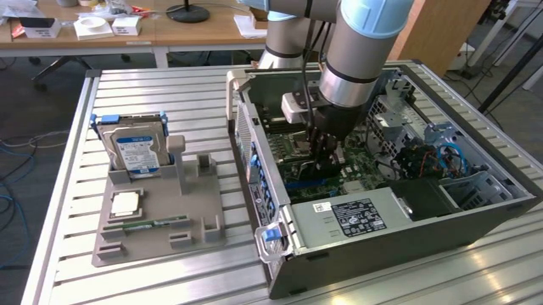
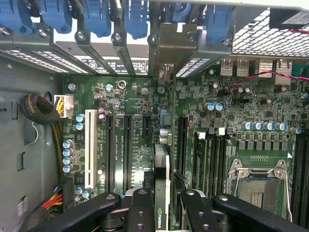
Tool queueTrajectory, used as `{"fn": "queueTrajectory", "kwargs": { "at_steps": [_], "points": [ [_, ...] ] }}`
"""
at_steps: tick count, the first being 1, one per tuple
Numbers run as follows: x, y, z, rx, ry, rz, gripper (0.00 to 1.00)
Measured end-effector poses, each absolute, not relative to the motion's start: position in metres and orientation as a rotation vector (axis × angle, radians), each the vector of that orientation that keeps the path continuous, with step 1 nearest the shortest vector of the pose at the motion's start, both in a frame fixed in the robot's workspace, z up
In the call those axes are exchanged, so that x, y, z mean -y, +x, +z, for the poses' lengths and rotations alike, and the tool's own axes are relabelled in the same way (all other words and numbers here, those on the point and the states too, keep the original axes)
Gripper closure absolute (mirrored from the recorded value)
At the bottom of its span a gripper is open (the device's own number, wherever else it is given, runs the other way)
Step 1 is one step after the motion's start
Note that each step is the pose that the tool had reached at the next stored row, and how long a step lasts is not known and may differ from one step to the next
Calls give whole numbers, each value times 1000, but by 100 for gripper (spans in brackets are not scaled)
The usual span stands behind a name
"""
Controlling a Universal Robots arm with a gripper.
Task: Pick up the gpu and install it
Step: 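Insert the gpu into the slot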
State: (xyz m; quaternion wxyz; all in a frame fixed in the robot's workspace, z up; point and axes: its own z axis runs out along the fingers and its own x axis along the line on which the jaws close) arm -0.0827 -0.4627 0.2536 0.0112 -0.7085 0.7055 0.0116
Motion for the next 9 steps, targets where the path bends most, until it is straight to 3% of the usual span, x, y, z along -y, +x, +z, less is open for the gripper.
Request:
{"fn": "queueTrajectory", "kwargs": {
  "at_steps": [9],
  "points": [
    [463, -83, 254, -2224, -2187, 36, 74]
  ]
}}
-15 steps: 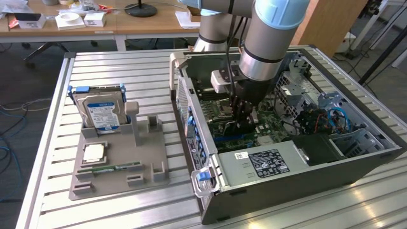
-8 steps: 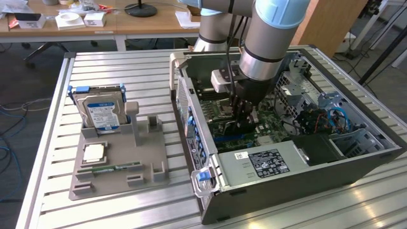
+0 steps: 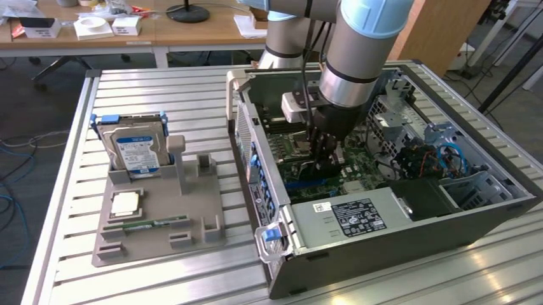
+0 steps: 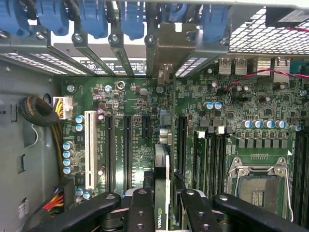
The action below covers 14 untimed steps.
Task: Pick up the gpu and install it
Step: 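Insert the gpu into the slot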
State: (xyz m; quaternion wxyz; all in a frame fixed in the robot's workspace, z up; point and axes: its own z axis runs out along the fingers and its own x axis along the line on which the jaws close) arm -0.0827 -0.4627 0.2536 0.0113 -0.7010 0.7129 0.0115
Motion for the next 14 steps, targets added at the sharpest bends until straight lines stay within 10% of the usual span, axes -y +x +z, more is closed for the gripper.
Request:
{"fn": "queueTrajectory", "kwargs": {
  "at_steps": [14],
  "points": [
    [463, -83, 252, -2224, -2187, 36, 74]
  ]
}}
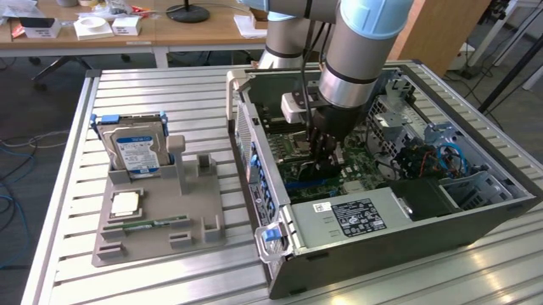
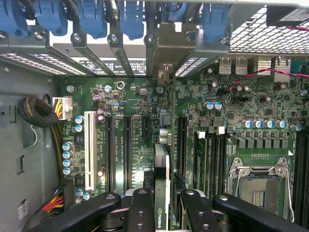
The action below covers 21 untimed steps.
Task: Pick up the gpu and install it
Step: 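Insert the gpu into the slot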
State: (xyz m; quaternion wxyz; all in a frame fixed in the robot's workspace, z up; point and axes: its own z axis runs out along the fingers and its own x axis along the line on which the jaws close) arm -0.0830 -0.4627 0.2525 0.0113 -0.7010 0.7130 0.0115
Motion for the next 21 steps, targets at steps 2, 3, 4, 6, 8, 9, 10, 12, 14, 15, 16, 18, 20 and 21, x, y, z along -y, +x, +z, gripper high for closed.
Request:
{"fn": "queueTrajectory", "kwargs": {
  "at_steps": [2, 3, 4, 6, 8, 9, 10, 12, 14, 15, 16, 18, 20, 21],
  "points": [
    [463, -83, 252, -2224, -2187, 36, 74],
    [463, -83, 252, -2224, -2187, 36, 74],
    [463, -83, 252, -2224, -2187, 36, 74],
    [463, -83, 252, -2224, -2187, 36, 74],
    [463, -83, 252, -2224, -2187, 36, 74],
    [463, -83, 252, -2224, -2187, 36, 74],
    [463, -83, 252, -2224, -2187, 36, 74],
    [463, -83, 252, -2224, -2187, 36, 74],
    [463, -83, 252, -2224, -2187, 36, 74],
    [463, -83, 252, -2224, -2186, 36, 74],
    [463, -83, 252, -2224, -2186, 36, 74],
    [463, -84, 252, -2224, -2187, 36, 74],
    [463, -84, 252, -2224, -2186, 36, 74],
    [463, -84, 252, -2224, -2187, 36, 74]
  ]
}}
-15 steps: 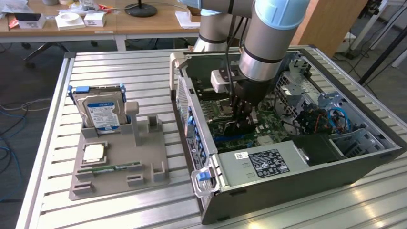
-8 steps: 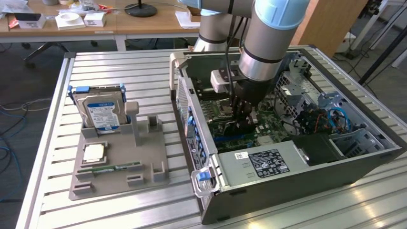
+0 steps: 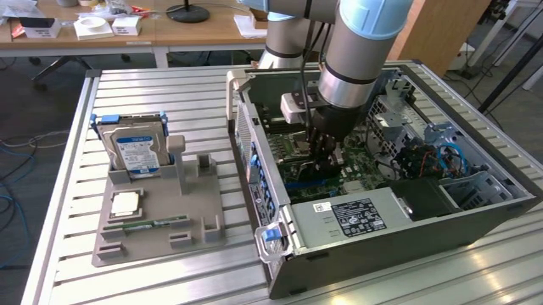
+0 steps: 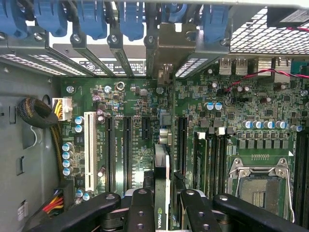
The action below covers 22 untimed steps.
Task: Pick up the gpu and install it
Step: 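Insert the gpu into the slot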
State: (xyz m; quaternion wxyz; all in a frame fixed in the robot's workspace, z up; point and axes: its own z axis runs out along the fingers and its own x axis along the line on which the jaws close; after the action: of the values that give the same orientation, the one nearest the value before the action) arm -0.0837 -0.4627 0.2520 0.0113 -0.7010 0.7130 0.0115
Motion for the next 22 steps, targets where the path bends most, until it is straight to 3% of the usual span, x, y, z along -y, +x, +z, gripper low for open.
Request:
{"fn": "queueTrajectory", "kwargs": {
  "at_steps": [22],
  "points": [
    [463, -84, 249, -2224, -2187, 36, 74]
  ]
}}
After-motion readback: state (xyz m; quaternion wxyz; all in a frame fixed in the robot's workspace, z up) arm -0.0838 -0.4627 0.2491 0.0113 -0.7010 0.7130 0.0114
